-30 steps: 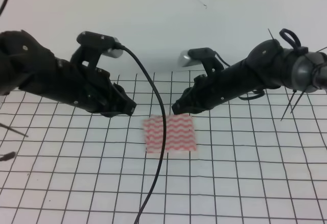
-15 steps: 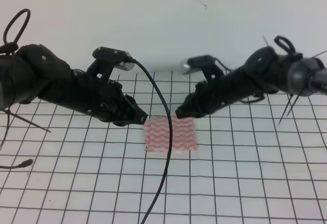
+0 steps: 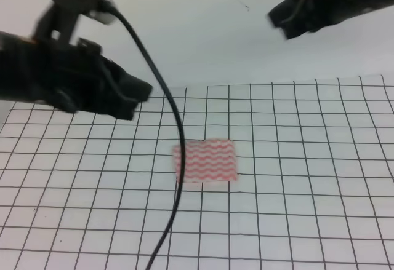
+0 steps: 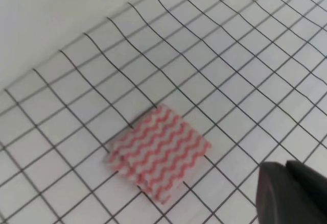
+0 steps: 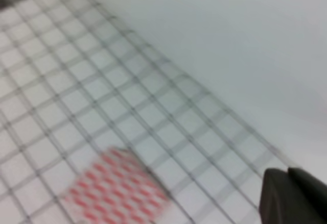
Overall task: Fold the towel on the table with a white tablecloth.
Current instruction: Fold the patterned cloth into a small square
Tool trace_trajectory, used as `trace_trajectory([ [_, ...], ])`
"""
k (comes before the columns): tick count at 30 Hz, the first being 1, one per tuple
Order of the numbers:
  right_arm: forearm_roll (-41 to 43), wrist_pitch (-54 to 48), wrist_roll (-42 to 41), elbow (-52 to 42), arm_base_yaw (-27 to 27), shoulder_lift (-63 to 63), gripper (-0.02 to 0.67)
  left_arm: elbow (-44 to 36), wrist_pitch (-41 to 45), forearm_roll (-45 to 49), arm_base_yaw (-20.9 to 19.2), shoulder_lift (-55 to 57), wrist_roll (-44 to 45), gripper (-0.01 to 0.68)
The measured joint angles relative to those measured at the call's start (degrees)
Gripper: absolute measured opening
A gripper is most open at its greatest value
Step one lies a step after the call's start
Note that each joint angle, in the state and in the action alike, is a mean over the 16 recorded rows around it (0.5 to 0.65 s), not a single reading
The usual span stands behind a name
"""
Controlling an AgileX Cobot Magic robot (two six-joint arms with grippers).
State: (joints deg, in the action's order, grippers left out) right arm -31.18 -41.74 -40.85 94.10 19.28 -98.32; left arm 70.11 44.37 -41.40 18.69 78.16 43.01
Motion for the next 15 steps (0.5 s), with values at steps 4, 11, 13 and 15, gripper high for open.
trace_trajectory([
  [4, 9.4, 1.3, 7.7, -4.6, -0.2, 9.4, 0.003, -2.7, -3.1, 2.9, 0.0, -9.2, -2.8, 0.001],
  [11, 17.2, 8.3, 15.9, -21.1, 0.0, 25.1, 0.003, -12.5, -10.6, 5.1, 0.0, -25.1, -6.1, 0.000],
  [13, 17.1, 11.3, 15.9, -27.1, 0.2, 29.5, 0.003, -16.5, -13.1, 4.4, 0.0, -29.3, -6.3, 0.000],
  [15, 16.7, 14.1, 15.4, -33.3, 0.4, 34.1, 0.003, -20.8, -15.4, 3.2, 0.0, -33.2, -6.5, 0.000],
])
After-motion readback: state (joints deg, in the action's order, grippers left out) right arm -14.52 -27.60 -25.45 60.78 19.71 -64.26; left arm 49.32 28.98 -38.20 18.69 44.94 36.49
